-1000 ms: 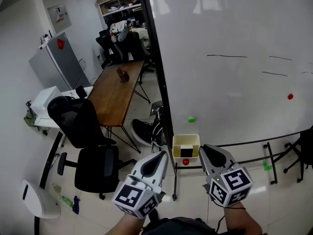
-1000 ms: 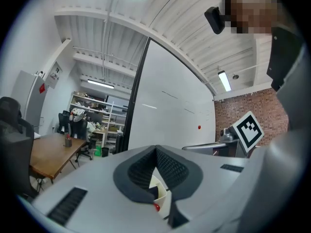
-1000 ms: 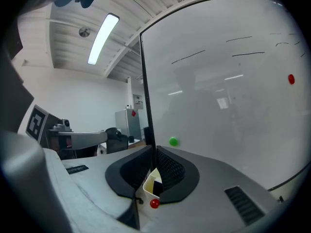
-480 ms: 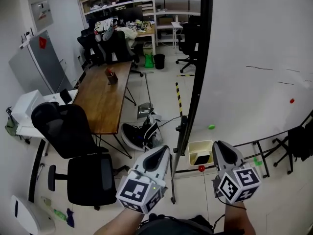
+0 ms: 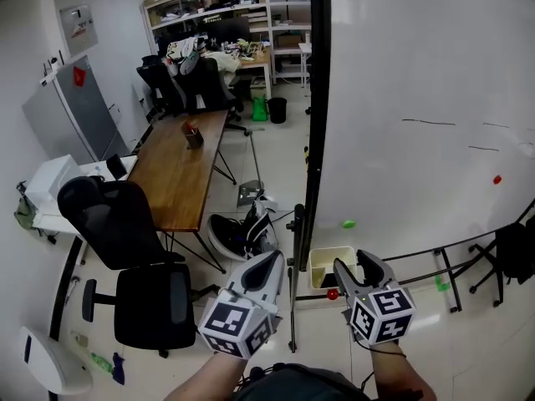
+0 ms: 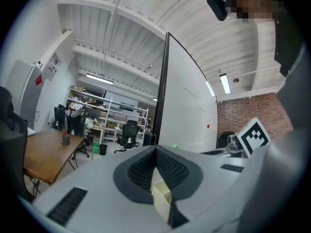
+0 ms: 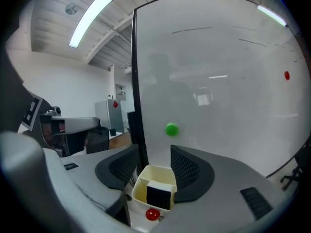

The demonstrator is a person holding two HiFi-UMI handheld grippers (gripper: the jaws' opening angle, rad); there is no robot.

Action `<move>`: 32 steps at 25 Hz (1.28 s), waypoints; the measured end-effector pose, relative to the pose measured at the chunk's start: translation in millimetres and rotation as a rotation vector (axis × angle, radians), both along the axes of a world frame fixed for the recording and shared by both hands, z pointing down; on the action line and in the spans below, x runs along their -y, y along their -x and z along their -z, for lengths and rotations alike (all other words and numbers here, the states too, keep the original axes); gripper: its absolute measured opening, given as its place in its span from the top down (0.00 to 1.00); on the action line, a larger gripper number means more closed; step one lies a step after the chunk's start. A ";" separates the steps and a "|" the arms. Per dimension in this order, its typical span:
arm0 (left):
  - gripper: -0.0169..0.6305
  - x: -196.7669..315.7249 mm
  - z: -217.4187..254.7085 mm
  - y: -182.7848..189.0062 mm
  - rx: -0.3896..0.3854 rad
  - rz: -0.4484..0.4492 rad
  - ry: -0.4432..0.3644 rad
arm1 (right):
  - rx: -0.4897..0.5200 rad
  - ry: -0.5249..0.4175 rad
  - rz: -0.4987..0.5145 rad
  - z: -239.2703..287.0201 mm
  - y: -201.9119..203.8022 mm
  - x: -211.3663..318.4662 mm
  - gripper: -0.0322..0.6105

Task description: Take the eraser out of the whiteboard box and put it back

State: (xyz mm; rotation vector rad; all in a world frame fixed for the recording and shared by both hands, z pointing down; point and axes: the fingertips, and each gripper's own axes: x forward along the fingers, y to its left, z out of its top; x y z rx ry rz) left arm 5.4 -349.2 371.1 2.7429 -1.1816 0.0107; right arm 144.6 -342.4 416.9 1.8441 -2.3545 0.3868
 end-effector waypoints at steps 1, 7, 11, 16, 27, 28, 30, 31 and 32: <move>0.93 -1.6 -5.2 -3.4 0.005 0.001 0.010 | -0.001 0.016 -0.006 -9.6 -2.1 0.0 0.57; 0.93 -0.3 -37.3 -2.7 0.043 0.065 0.061 | -0.049 0.108 -0.047 -63.6 -3.1 1.5 0.49; 0.93 -2.3 -41.6 -0.6 0.049 0.066 0.066 | -0.064 0.148 -0.061 -90.9 1.3 2.1 0.49; 0.93 1.9 -60.9 -0.2 0.046 0.042 0.075 | -0.080 0.159 -0.070 -107.4 4.3 3.6 0.49; 0.93 5.9 -82.6 21.1 0.067 0.091 0.109 | -0.108 0.201 -0.137 -130.1 13.0 10.8 0.48; 0.93 6.1 -81.7 21.5 0.066 0.092 0.108 | -0.107 0.203 -0.143 -130.8 12.6 11.5 0.49; 0.93 6.3 -80.5 21.9 0.066 0.095 0.105 | -0.107 0.205 -0.147 -131.5 12.0 12.3 0.49; 0.93 6.3 -79.9 22.1 0.064 0.096 0.105 | -0.106 0.205 -0.146 -131.3 12.0 12.4 0.49; 0.93 6.2 -79.4 22.1 0.063 0.097 0.104 | -0.105 0.203 -0.145 -130.9 11.8 12.5 0.49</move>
